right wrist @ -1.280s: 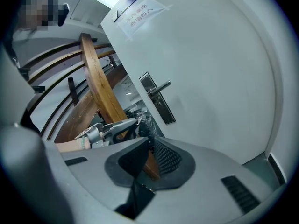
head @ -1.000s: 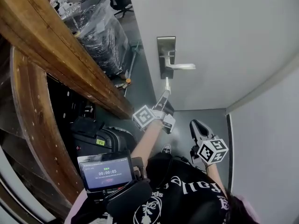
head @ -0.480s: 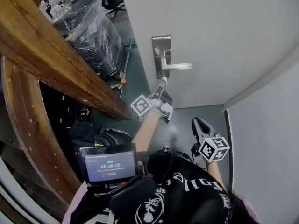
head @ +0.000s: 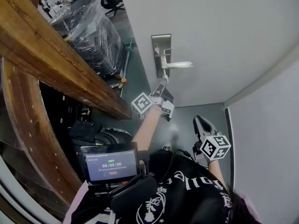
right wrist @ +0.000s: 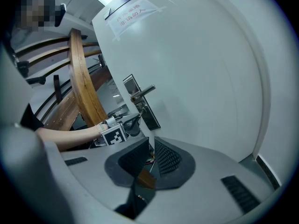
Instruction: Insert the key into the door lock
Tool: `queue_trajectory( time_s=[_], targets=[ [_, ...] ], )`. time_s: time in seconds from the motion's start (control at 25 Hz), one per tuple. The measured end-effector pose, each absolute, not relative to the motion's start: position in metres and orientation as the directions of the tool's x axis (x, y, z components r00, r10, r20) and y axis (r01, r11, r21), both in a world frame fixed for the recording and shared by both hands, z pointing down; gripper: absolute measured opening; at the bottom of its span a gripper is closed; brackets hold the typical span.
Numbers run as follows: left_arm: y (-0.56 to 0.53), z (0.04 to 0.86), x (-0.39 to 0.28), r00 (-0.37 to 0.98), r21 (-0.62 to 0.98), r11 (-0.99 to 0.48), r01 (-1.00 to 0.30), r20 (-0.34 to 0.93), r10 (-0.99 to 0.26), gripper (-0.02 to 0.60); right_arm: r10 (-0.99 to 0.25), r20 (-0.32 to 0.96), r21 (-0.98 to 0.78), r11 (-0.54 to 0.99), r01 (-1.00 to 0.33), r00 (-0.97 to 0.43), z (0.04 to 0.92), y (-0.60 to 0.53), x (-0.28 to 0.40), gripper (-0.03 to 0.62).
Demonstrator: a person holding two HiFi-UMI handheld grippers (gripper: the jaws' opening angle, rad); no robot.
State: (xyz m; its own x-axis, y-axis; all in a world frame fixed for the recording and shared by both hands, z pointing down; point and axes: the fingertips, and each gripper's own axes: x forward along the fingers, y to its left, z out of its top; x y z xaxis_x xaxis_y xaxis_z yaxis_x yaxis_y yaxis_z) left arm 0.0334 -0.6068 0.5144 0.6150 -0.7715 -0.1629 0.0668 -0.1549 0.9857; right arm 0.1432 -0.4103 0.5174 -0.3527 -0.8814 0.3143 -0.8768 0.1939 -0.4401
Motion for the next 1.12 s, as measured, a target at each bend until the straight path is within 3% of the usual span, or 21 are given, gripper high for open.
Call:
queue_trajectory(
  time_s=[0.32, 0.48, 0.68, 1.12],
  targets=[
    [-0.621, 0.513, 0.034, 0.614, 0.989, -0.099, 0.112, -0.147, -0.776, 0.023, -0.878, 0.327, -0.439, 0.186, -0.879, -0.349, 0.524, -0.405, 0.146, 0.036],
    [-0.641, 0.508, 0.034, 0.626, 0.996, -0.06, 0.062, -0.086, -0.775, 0.023, -0.881, 0.33, -0.439, 0.176, -0.881, -0.34, 0.528, -0.402, 0.148, 0.036],
    [-0.648, 0.511, 0.035, 0.613, 0.995, -0.083, 0.055, -0.099, -0.784, 0.023, -0.885, 0.333, -0.446, 0.156, -0.882, -0.325, 0.536, -0.393, 0.153, 0.037],
    [-0.58, 0.514, 0.056, 0.771, 0.886, -0.368, -0.283, -0.018, -0.637, 0.038, -0.881, 0.29, -0.457, 0.217, -0.862, -0.375, 0.528, -0.379, 0.154, 0.035]
  ],
)
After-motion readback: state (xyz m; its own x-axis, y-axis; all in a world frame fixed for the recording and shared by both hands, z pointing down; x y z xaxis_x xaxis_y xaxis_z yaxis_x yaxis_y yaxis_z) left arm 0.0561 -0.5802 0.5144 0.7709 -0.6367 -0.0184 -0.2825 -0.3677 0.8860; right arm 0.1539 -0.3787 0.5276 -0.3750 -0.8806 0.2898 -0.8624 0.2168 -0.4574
